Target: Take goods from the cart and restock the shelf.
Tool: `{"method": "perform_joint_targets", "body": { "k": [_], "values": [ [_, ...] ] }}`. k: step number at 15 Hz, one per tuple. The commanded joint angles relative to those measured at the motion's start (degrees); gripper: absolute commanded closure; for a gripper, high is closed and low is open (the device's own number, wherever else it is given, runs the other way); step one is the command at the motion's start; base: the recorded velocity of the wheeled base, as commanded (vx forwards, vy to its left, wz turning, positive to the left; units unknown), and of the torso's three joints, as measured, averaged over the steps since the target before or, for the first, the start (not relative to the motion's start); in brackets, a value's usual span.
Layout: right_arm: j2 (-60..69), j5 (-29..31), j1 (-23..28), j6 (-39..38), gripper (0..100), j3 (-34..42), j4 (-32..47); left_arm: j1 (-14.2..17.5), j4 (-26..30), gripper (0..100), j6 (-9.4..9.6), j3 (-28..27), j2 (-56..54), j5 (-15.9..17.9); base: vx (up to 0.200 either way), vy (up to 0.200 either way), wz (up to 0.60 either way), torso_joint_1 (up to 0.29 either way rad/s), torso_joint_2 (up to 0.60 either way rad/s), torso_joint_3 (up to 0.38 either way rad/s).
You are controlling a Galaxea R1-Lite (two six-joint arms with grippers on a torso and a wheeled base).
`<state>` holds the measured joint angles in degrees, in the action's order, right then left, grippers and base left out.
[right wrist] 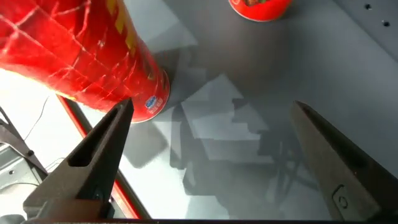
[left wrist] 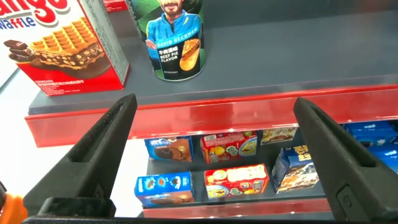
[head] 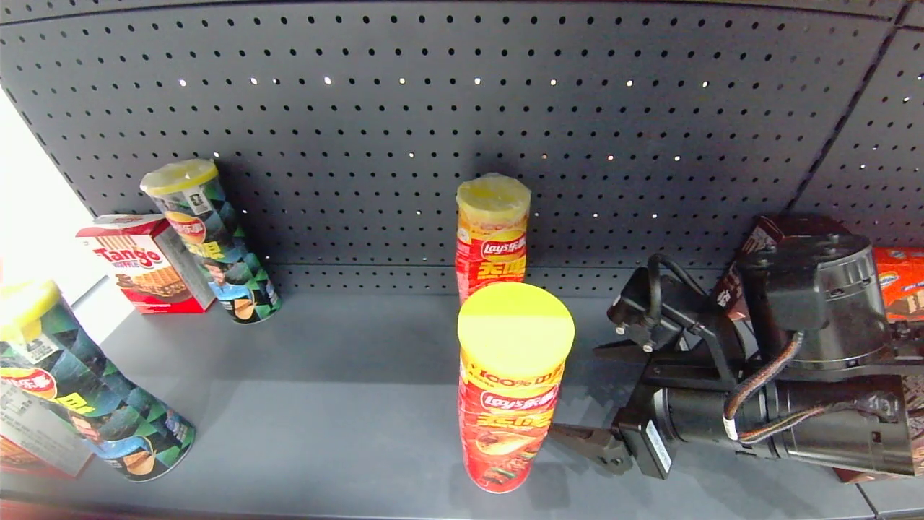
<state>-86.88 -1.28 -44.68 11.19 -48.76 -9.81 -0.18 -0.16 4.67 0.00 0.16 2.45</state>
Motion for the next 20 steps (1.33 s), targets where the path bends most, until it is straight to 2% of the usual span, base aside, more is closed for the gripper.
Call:
{"method": "perform_joint_targets", "body": {
  "k": [1, 4, 20],
  "values": [
    [-0.3, 0.0, -0.4, 0.1, 0, 0.1, 0.0, 0.0, 0.0, 0, -0.01, 0.0, 0.1, 0.0, 0.0, 0.0, 0.0, 0.0, 0.0, 0.0],
    [0.9, 1.5, -0.1, 0.0, 0, 0.9, 0.1, 0.0, 0.0, 0, 0.08, 0.0, 0.1, 0.0, 0.0, 0.0, 0.0, 0.0, 0.0, 0.0],
    [-1.1, 1.8, -1.3, 0.0, 0, -0.2, 0.0, 0.0, 0.0, 0, -0.1, 0.0, 0.1, 0.0, 0.0, 0.0, 0.0, 0.0, 0.0, 0.0]
  ]
}}
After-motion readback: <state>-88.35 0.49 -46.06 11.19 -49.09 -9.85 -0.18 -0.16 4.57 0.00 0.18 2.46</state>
